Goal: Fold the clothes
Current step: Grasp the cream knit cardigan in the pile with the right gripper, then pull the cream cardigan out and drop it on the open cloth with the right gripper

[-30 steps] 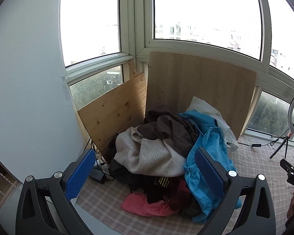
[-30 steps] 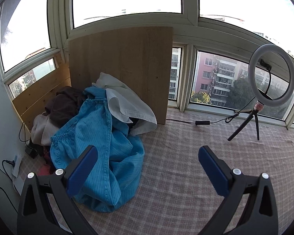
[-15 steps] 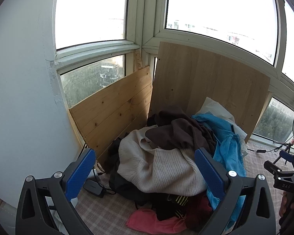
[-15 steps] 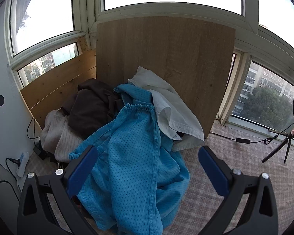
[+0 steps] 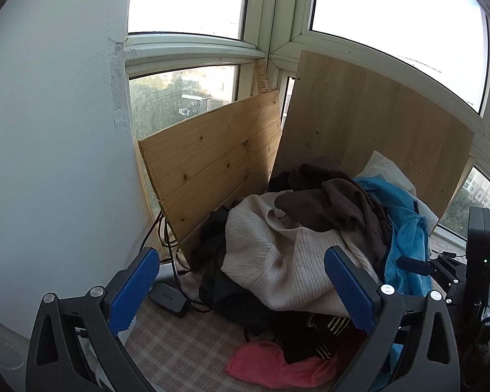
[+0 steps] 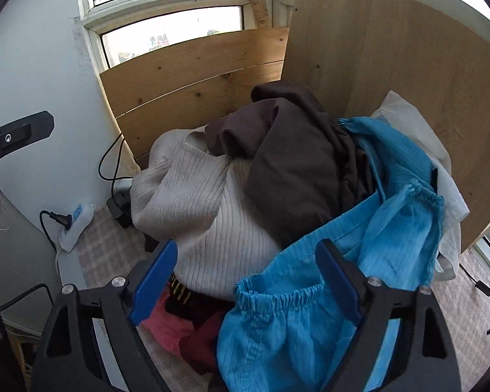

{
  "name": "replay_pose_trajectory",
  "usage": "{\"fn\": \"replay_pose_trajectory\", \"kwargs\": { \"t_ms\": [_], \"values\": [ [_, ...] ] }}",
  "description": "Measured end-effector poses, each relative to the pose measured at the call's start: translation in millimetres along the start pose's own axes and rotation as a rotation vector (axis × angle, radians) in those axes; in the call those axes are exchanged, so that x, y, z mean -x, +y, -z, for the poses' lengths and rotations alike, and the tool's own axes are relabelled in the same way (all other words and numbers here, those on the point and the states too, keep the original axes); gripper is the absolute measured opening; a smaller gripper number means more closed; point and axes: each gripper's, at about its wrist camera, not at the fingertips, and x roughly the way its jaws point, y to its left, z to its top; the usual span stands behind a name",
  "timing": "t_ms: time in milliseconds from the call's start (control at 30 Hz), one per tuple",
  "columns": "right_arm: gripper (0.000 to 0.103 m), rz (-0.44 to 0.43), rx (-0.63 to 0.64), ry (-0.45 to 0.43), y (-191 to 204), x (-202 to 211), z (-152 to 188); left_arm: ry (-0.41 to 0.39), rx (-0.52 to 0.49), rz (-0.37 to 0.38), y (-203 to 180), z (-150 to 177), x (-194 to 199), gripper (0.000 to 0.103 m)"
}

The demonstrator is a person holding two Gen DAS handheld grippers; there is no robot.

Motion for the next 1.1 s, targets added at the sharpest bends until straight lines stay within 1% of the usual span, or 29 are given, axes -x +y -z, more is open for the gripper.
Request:
{"fn": "replay_pose_trajectory", "kwargs": {
  "t_ms": [133, 233, 333, 367, 400, 433, 533, 600, 633, 767, 900, 1000, 1100],
  "values": [
    [0.082, 0.032, 0.059, 0.049, 20, -30, -9, -0.001, 0.033, -0.024, 20, 6, 5, 0.102],
    [0.082, 0.081, 0.099, 0.15, 26, -61, -9, -0.002, 0.058, -0.029, 30, 10, 8, 0.102],
    [0.08, 0.056, 0.119, 0.205, 29, -79, -5, 0.002, 0.069, -0.022, 34, 12, 10, 0.102],
    [0.062, 0.043, 0.123, 0.209, 29, -81, -5, 0.004, 0.069, -0.019, 34, 13, 11, 0.102],
    [0.048, 0.035, 0.13, 0.216, 28, -81, -8, 0.003, 0.066, -0.018, 34, 13, 12, 0.102],
    [0.039, 0.01, 0.111, 0.216, 24, -77, -14, 0.0, 0.065, -0.018, 34, 13, 13, 0.102],
    [0.03, -0.086, 0.029, 0.211, 8, -63, -35, -0.009, 0.063, -0.014, 35, 13, 18, 0.102],
    [0.012, -0.134, -0.027, 0.18, -3, -45, -53, -0.014, 0.07, -0.001, 37, 14, 21, 0.102],
    [0.008, -0.161, -0.045, 0.156, -6, -33, -63, -0.016, 0.073, 0.005, 37, 14, 22, 0.102],
    [0.008, -0.211, -0.043, 0.046, -4, 18, -113, -0.02, 0.071, 0.017, 37, 14, 25, 0.102],
    [0.008, -0.276, -0.126, -0.046, -4, 57, -165, -0.027, 0.06, 0.022, 37, 15, 33, 0.102],
    [0.008, -0.29, -0.158, -0.149, -5, 99, -204, -0.031, 0.059, 0.019, 41, 16, 39, 0.102],
    [0.008, -0.33, -0.168, -0.249, -4, 147, -235, -0.037, 0.066, 0.025, 45, 15, 45, 0.102]
  ]
}}
